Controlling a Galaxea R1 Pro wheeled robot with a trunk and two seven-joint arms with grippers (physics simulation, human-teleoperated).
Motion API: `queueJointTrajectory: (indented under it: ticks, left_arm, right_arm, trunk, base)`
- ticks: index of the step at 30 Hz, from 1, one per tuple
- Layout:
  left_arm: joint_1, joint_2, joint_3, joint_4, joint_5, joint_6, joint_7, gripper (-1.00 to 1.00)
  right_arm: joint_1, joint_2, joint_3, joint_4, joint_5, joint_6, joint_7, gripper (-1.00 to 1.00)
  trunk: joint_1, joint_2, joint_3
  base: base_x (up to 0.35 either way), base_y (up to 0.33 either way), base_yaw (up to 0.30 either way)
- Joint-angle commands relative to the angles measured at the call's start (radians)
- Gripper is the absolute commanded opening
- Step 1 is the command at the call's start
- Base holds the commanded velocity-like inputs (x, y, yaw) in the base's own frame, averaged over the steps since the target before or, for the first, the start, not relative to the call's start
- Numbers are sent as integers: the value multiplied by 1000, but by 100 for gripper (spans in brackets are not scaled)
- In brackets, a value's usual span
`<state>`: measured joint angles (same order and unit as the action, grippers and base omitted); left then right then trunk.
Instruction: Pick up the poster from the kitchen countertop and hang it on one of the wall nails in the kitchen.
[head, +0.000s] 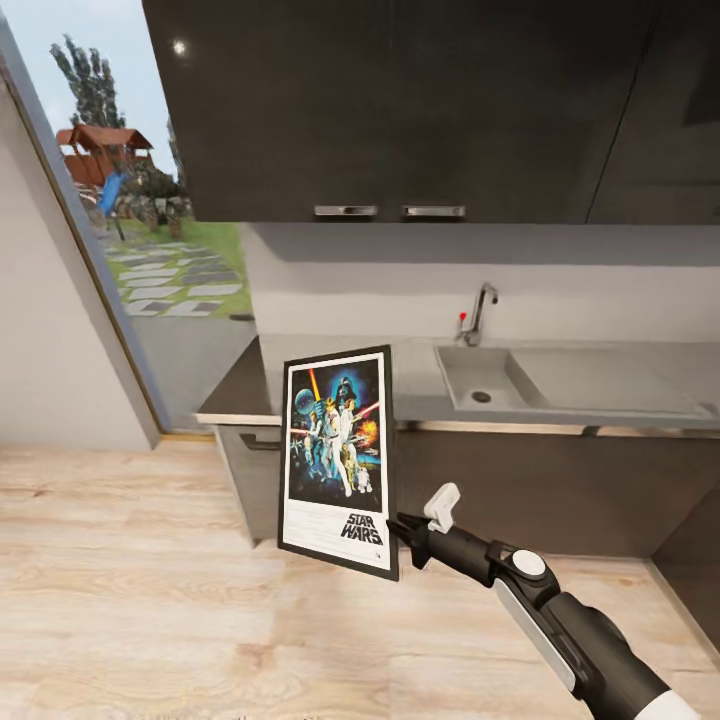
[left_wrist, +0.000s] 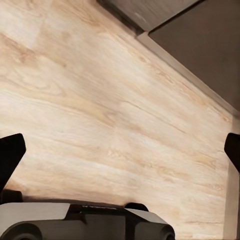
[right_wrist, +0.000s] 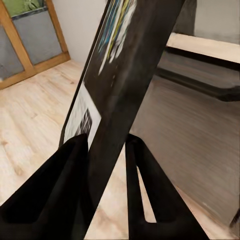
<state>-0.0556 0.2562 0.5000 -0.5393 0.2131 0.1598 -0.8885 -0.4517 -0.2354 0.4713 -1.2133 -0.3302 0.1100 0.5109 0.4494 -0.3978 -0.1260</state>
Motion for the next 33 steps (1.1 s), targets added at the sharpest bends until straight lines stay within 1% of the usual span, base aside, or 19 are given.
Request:
queueJointTrajectory:
  ticks: [1, 20, 25, 33]
  left_arm:
    - [-1, 0, 2, 1, 6, 10, -4, 100]
    - [-1, 0, 2, 1, 6, 10, -4, 100]
    - [-1, 0, 2, 1, 6, 10, -4, 100]
    - [-1, 0, 2, 1, 6, 10, -4, 100]
  right_arm:
    - [-1, -1, 1, -2, -12, 10, 1, -100]
    - [-1, -1, 1, -2, -10, 10, 1, -100]
    - [-1, -1, 1, -2, -10, 10, 2, -100]
    - [-1, -1, 0, -2, -10, 10, 2, -100]
  trunk:
    - [1, -2, -2]
    - [1, -2, -2]
    - [1, -2, -2]
    - [1, -2, -2]
  base:
    - [0, 292, 291]
    - [0, 294, 285]
    - [0, 295, 112]
    - [0, 295, 10]
